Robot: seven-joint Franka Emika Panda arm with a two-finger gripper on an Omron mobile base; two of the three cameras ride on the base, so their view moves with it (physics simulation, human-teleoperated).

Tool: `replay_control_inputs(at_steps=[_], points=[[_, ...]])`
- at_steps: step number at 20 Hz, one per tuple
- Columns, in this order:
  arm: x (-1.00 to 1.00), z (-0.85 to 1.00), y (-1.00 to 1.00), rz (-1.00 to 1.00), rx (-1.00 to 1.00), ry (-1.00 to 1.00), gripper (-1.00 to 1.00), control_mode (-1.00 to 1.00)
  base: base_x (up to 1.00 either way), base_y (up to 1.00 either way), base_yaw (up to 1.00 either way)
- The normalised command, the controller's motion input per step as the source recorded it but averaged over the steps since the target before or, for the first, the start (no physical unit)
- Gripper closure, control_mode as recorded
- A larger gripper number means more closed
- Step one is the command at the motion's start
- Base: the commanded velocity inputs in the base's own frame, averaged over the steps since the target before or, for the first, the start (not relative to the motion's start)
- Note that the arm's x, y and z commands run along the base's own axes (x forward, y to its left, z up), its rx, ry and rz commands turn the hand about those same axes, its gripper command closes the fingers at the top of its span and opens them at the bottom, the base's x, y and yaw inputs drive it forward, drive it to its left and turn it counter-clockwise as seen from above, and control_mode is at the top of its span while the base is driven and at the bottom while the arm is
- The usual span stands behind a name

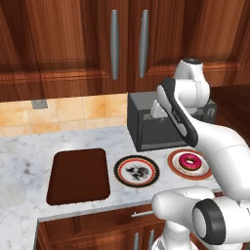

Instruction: Move the dessert items from the plates to the tray.

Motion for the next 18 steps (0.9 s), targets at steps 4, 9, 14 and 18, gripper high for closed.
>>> replay_control_inputs(at_steps=[4,9,14,18], points=[[-0.26,-0.49,-0.15,0.00,-0.09,0.00,-1.00,-1.00,0.00,0.00,0.00],[-0.06,-0.55,-0.36,-0.02,-0.13,0.00,-1.00,-1.00,0.00,0.00,0.00],[0.05,-0.32,-0.58,0.00,-0.03,0.06,-1.00,-1.00,0.00,0.00,0.00],[0.00,-0.20,-0.48,0.00,0.05,0.08,-1.00,-1.00,0.00,0.00,0.00]])
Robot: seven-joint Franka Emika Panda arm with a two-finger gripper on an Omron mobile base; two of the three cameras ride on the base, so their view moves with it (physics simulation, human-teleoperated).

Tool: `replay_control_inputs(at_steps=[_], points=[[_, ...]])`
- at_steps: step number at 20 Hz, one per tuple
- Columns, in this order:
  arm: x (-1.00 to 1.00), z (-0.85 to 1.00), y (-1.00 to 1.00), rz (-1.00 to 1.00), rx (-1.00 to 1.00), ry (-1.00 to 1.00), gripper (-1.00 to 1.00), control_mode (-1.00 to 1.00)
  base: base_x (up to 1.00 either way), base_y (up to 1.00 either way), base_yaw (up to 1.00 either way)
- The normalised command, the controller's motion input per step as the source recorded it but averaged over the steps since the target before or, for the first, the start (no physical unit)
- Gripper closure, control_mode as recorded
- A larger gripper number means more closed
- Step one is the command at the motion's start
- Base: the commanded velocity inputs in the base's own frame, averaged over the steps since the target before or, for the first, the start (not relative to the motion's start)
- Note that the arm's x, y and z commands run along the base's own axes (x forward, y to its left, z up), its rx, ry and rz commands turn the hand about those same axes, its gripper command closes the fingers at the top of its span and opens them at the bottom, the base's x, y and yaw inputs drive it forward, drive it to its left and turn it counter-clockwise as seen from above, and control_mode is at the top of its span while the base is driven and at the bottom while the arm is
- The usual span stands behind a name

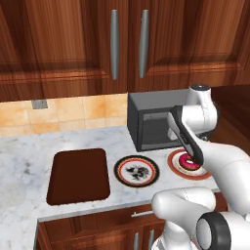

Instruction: Move the dessert items from the plates to the tray.

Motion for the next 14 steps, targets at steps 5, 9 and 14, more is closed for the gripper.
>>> replay_control_inputs(at_steps=[5,9,14], points=[[-0.03,-0.22,-0.10,0.00,0.01,0.24,-1.00,-1.00,0.00,0.00,0.00],[0.00,-0.20,0.00,0.00,0.00,0.36,-1.00,-1.00,0.00,0.00,0.00],[0.00,-0.30,0.00,0.00,0.08,0.32,-1.00,-1.00,0.00,0.00,0.00]])
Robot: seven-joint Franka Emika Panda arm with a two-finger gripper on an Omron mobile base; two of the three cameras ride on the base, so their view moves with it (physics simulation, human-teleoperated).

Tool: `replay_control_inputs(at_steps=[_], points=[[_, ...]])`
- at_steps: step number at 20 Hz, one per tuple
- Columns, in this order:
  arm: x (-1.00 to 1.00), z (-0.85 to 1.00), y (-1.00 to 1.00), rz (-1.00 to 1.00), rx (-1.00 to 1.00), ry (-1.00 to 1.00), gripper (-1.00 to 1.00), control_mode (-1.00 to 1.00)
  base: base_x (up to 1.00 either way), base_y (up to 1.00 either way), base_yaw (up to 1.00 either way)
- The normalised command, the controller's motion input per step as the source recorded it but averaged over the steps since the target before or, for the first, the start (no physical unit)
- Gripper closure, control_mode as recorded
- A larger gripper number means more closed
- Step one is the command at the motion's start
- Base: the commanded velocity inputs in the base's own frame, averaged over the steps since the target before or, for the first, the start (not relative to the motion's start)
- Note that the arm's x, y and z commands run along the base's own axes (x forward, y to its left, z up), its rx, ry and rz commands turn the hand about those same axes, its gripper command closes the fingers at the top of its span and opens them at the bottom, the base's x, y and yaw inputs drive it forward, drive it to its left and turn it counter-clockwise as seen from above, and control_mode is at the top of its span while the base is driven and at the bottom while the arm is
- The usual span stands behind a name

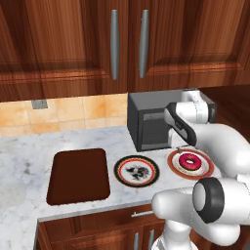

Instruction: Move the dessert items from the plates to the tray.

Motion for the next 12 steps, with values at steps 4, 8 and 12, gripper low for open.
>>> replay_control_inputs(at_steps=[4,8,12], points=[[0.00,-0.41,-0.01,0.00,0.16,0.10,-1.00,-1.00,0.00,0.00,0.00],[0.00,-0.15,0.00,0.00,0.08,-0.04,-1.00,-1.00,0.00,0.00,0.00],[0.03,-0.24,0.00,0.00,0.00,-0.10,-1.00,-1.00,0.00,0.00,0.00]])
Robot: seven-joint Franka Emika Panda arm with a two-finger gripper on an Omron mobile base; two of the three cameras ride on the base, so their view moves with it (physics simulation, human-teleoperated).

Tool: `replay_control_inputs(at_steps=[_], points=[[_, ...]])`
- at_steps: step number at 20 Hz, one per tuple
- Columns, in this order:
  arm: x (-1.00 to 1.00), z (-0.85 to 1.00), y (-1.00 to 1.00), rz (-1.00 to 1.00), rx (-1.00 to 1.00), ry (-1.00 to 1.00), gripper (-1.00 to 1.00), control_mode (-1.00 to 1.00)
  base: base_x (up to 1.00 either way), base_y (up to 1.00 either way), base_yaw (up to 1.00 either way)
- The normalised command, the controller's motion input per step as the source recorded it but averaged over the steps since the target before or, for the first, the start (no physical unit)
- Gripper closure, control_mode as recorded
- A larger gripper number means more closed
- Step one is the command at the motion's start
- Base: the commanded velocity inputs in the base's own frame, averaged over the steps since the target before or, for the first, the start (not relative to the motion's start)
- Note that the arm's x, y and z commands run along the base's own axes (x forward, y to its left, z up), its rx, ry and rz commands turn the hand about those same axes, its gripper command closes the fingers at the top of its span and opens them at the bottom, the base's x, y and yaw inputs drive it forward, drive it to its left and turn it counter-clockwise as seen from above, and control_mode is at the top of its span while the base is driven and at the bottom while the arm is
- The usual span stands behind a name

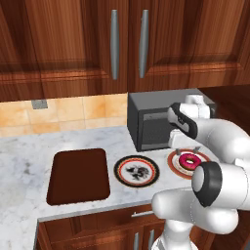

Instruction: Move the dessert items from the plates to the tray.

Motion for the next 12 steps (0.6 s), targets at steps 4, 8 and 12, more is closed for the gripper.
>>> replay_control_inputs(at_steps=[4,8,12], points=[[0.31,-0.24,0.00,0.00,0.00,-0.19,-1.00,-1.00,0.00,0.00,0.00],[0.34,-0.14,0.00,0.00,0.00,-0.16,-1.00,-1.00,0.00,0.00,0.00],[0.28,-0.16,-0.04,0.00,0.00,-0.03,-1.00,-1.00,0.00,0.00,0.00]])
